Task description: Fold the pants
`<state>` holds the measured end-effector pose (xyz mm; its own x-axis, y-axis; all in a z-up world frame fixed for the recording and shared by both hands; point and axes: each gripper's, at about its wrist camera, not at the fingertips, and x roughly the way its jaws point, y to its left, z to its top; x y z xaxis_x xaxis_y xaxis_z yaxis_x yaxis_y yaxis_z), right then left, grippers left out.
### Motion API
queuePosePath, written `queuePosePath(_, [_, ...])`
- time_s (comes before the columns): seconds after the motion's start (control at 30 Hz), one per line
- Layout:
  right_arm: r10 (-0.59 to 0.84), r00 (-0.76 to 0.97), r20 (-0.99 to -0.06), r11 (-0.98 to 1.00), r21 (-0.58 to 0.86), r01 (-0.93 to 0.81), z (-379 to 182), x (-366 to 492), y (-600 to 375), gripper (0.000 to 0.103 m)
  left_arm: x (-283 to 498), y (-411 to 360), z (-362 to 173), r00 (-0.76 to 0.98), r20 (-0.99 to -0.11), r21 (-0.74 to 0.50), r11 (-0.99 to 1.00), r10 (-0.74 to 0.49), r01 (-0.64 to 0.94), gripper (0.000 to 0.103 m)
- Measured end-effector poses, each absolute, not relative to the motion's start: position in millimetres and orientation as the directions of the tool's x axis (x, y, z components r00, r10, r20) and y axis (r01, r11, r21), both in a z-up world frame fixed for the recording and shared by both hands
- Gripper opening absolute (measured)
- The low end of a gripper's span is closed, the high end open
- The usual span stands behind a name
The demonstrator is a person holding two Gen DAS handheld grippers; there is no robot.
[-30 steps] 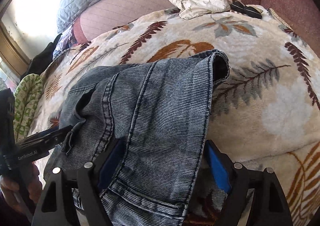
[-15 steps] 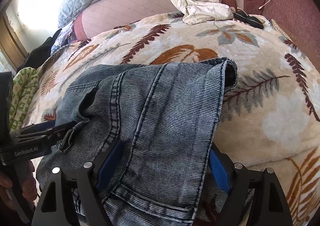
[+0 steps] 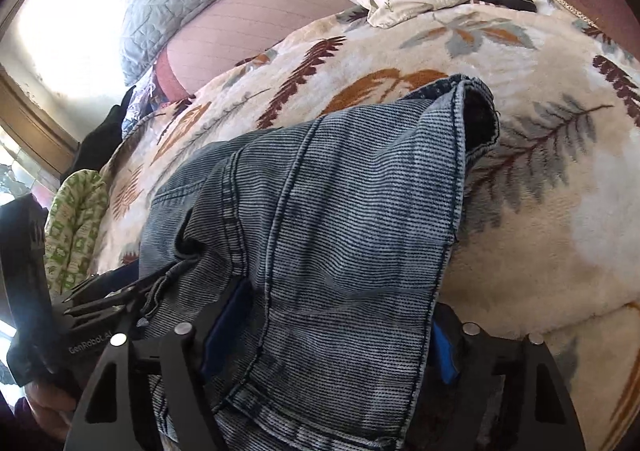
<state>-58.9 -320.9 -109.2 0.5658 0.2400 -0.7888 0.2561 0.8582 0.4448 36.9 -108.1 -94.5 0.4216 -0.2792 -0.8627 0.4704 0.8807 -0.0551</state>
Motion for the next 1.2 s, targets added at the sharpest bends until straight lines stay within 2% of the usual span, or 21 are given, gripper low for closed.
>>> queuePosePath(0.13, [0.243,0.577,-0.780,0.863,0.445,0.239,-106.1,-61.2,-318.2,0.067,32.4,-110.7,-91.9,0.441,-0.855,-0.034,0.877,-0.274,0.479,0.071])
queuePosePath(0.27, [0.232,0.594,-0.770,0.871,0.436,0.225,-101.5,-63.0,-314.8,0.058,27.1,-110.2,-88.7,0.458,-0.845,-0.023,0.874,-0.276,0.485,0.062])
queuePosePath(0.6, [0.181,0.631,-0.755,0.895,0.392,0.212,-84.2,-64.5,-307.4,0.050,32.6,-90.8,-77.8,0.462,-0.825,-0.086,0.881,-0.325,0.465,0.035])
queuePosePath(0.93, [0.139,0.698,-0.702,0.915,0.361,0.181,-57.7,-65.2,-291.3,0.045,30.1,-76.6,-61.9,0.473,-0.801,-0.122,0.873,-0.368,0.472,0.026])
queuePosePath(1.2, [0.148,0.755,-0.639,0.930,0.350,0.114,-33.1,-61.6,-266.6,0.043,30.0,-54.3,-44.1,0.503,-0.778,-0.144,0.887,-0.375,0.438,0.025])
